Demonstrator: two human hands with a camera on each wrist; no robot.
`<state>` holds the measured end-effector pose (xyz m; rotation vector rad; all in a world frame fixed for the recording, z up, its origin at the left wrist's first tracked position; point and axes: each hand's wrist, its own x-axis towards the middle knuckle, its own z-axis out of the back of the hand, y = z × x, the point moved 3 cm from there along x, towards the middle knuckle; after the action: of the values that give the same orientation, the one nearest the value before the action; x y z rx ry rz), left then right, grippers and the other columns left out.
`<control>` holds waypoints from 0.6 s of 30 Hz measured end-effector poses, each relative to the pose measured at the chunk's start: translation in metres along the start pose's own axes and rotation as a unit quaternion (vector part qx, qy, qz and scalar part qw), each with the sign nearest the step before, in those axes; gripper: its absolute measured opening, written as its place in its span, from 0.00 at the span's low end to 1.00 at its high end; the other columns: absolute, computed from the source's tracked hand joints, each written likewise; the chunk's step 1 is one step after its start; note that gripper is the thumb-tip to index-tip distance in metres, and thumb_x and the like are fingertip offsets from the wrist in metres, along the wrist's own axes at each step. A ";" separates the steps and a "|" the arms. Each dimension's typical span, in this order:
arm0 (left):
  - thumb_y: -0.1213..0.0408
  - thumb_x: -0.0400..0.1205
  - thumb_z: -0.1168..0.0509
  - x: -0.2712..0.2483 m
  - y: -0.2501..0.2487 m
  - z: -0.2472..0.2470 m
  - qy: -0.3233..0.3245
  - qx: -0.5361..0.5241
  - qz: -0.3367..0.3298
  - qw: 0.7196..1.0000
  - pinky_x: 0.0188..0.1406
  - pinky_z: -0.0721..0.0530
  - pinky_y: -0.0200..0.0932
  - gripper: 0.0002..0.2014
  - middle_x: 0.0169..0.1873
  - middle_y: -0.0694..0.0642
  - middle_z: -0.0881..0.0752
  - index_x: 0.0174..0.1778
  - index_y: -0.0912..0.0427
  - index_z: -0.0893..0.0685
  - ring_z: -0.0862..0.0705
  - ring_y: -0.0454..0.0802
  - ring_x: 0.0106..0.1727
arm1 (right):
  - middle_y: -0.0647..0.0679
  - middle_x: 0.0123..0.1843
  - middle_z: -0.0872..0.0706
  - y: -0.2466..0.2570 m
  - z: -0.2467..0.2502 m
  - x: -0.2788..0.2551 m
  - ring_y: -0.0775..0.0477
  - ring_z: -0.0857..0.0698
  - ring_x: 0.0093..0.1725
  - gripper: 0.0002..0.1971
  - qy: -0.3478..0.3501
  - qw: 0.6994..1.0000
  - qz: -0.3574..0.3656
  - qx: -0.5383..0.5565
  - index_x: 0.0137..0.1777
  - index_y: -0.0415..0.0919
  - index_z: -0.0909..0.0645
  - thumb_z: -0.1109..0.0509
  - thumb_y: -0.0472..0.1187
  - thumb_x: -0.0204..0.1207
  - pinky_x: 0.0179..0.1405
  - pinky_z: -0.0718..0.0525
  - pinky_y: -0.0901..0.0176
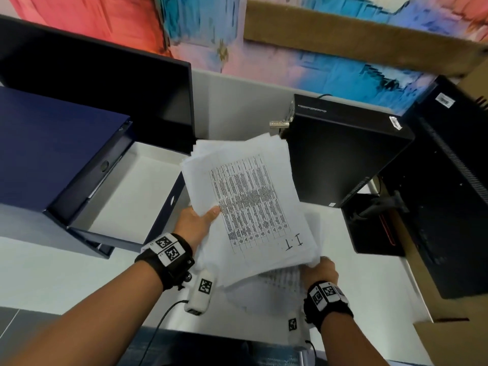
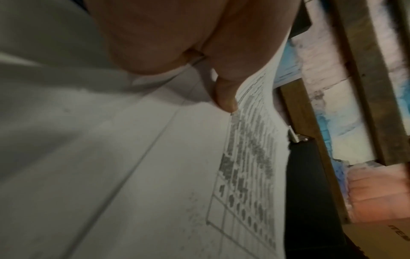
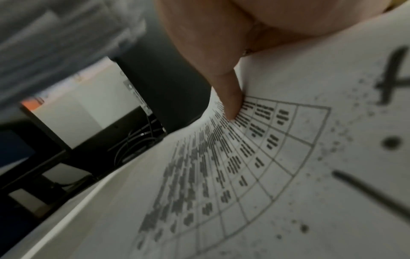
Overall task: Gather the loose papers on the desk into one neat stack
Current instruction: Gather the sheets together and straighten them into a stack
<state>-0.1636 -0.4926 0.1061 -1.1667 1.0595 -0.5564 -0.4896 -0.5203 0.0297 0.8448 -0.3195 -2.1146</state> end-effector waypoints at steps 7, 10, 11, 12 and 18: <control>0.50 0.80 0.29 0.001 0.052 -0.004 -0.003 0.239 0.157 0.958 0.61 0.19 0.52 0.34 0.67 0.61 0.19 0.75 0.68 0.28 0.19 0.61 0.64 | 0.32 0.50 0.13 0.045 0.086 -0.012 0.29 0.16 0.55 0.11 -0.145 0.978 0.140 -0.061 0.54 0.37 0.16 0.27 0.40 0.75 0.53 0.17 0.46; 0.47 0.80 0.31 0.012 0.063 0.001 0.007 0.344 0.157 0.926 0.71 0.24 0.52 0.38 0.76 0.66 0.25 0.79 0.69 0.33 0.24 0.63 0.75 | 0.34 0.49 0.12 0.069 0.125 -0.028 0.29 0.17 0.55 0.13 -0.196 0.956 0.207 -0.066 0.57 0.38 0.16 0.26 0.43 0.76 0.54 0.17 0.45; 0.47 0.80 0.31 0.014 0.064 0.001 0.011 0.358 0.149 0.922 0.70 0.23 0.52 0.38 0.74 0.66 0.24 0.78 0.69 0.31 0.24 0.63 0.74 | 0.36 0.48 0.11 0.077 0.136 -0.033 0.30 0.16 0.53 0.11 -0.206 0.951 0.225 -0.053 0.55 0.39 0.16 0.25 0.44 0.76 0.53 0.16 0.45; 0.46 0.80 0.31 0.015 0.063 0.001 0.016 0.375 0.144 0.916 0.70 0.24 0.52 0.37 0.74 0.66 0.24 0.78 0.69 0.31 0.23 0.63 0.74 | 0.38 0.46 0.11 0.083 0.147 -0.038 0.32 0.15 0.51 0.11 -0.210 0.948 0.238 -0.032 0.53 0.40 0.15 0.24 0.44 0.75 0.52 0.15 0.46; 0.44 0.79 0.31 0.019 0.071 0.006 0.032 0.384 0.144 0.912 0.74 0.26 0.52 0.42 0.77 0.66 0.27 0.80 0.69 0.34 0.26 0.64 0.76 | 0.51 0.42 0.10 0.103 0.151 -0.051 0.54 0.11 0.39 0.10 -0.063 0.948 0.229 0.211 0.53 0.43 0.14 0.21 0.35 0.73 0.32 0.18 0.66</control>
<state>-0.1611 -0.4806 0.0333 -0.2944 0.9126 -0.6900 -0.5063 -0.5556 0.2157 0.7793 -0.9655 -1.6840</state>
